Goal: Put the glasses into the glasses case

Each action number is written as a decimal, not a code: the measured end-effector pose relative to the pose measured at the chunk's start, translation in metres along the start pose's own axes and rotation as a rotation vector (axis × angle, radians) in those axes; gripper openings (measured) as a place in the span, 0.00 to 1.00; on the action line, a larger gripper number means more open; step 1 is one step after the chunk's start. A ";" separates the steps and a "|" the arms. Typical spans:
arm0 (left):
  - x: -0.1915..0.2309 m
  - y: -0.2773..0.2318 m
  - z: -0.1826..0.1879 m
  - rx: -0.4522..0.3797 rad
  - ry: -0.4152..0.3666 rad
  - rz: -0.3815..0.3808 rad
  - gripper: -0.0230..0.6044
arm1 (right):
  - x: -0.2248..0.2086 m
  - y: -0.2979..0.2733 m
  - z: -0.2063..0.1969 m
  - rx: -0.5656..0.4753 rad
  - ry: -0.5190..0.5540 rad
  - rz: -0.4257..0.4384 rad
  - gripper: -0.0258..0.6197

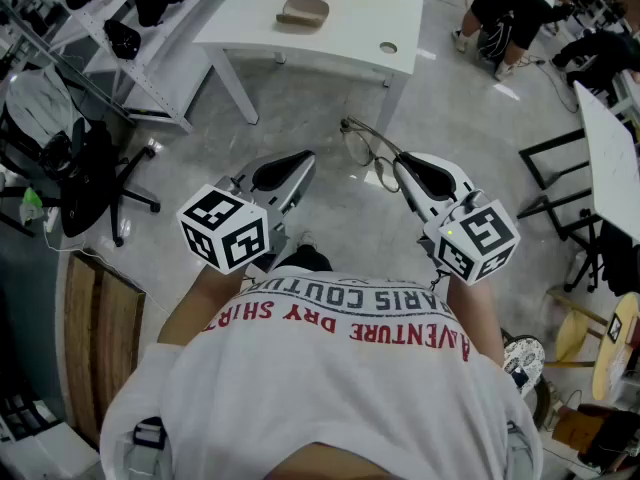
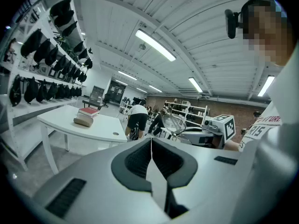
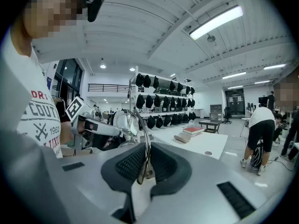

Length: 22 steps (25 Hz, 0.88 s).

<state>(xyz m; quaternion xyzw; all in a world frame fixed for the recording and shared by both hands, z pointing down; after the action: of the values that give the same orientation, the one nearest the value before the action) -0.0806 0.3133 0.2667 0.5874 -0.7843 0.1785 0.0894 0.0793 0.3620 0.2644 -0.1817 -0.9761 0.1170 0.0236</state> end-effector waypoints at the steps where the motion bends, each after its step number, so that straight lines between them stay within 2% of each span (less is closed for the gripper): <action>1: -0.001 0.001 0.000 0.001 0.000 -0.003 0.08 | 0.001 0.001 0.000 0.000 0.002 0.000 0.11; 11: 0.001 -0.008 -0.001 0.005 -0.010 -0.022 0.08 | -0.008 -0.005 -0.003 0.004 -0.018 -0.026 0.11; 22: 0.043 -0.028 0.012 -0.008 -0.007 -0.016 0.08 | -0.033 -0.046 0.003 0.007 -0.017 -0.020 0.11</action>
<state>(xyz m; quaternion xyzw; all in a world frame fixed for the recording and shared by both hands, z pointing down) -0.0654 0.2637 0.2752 0.5938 -0.7806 0.1728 0.0904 0.0940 0.3077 0.2726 -0.1711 -0.9776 0.1216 0.0170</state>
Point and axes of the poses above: the fingertips, and each gripper's own axes: y backward along the fingers, x to its left, z out of its top, the point moved 3 cm from there along y, backward along the fingers, and after that the axes turned 9 degrees about -z, right-handed, at the moved point
